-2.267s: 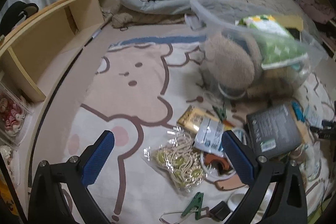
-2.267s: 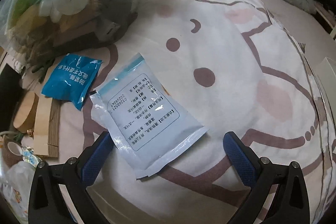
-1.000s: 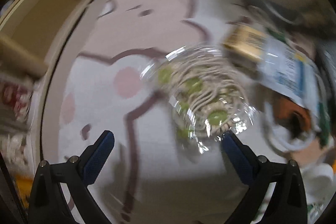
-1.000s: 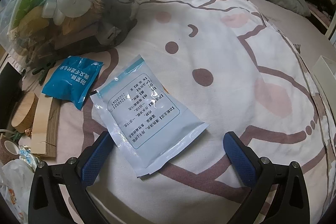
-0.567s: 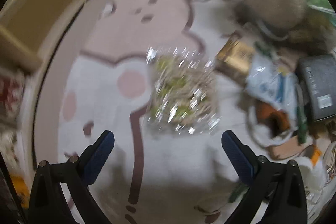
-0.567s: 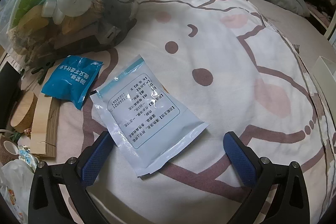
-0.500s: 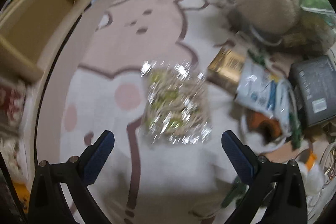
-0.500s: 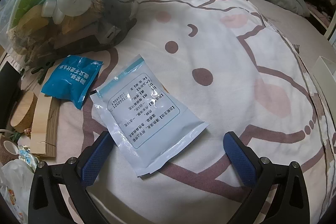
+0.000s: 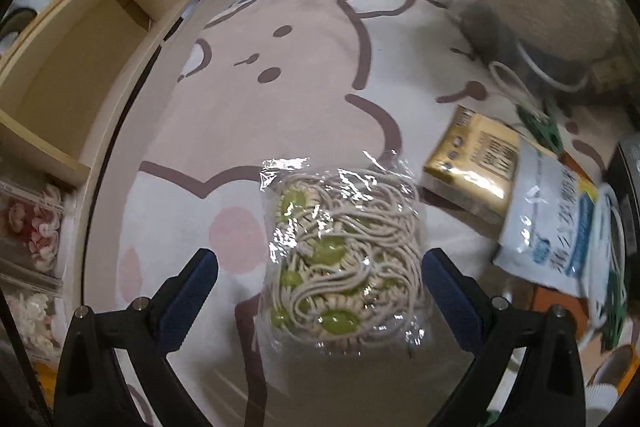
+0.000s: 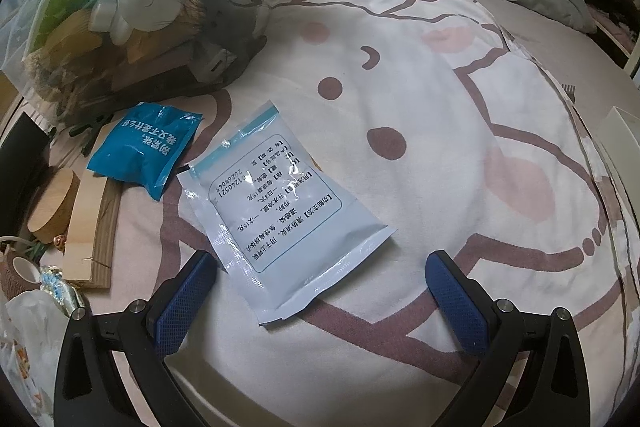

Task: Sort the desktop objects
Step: 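Move the right tool to the white medicine packet while the left tool approaches the bagged beaded cord, then lower the right gripper around the white packet and close it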

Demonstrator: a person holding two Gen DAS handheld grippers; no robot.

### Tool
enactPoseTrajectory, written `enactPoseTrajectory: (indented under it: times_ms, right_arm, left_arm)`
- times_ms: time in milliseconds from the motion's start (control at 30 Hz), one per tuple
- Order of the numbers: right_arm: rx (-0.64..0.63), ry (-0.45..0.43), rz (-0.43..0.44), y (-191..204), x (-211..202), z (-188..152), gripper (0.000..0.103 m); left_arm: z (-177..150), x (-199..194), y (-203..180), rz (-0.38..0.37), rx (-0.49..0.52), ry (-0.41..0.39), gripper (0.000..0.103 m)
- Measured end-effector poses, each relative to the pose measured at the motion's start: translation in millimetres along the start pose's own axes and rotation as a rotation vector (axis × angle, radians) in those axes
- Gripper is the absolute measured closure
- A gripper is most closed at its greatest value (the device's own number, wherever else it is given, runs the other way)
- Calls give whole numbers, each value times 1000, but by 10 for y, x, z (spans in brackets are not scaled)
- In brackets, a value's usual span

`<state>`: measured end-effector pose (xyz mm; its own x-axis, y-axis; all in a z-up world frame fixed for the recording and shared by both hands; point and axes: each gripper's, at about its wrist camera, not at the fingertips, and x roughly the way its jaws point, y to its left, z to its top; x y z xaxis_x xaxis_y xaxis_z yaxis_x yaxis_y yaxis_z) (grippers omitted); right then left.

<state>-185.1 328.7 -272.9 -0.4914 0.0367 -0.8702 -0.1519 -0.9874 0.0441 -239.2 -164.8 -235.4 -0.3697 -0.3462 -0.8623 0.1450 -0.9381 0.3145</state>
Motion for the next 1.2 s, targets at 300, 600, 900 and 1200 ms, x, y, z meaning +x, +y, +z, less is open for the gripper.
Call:
enactPoseTrajectory:
  times_ms: [300, 600, 900, 1200]
  right_arm:
    - [57, 27, -3, -208, -71, 23, 0]
    - [188, -12, -54, -512, -309, 50, 0]
    - [84, -63, -44, -84, -282, 336, 0]
    - [-28, -68, -103, 272, -87, 507, 0]
  left_arm:
    - [-15, 149, 142, -110, -155, 60, 0]
    - [-111, 228, 46, -130, -170, 94, 0]
    - [-193, 190, -11, -122, -180, 52, 0]
    - [-236, 163, -66, -123, -183, 29, 0]
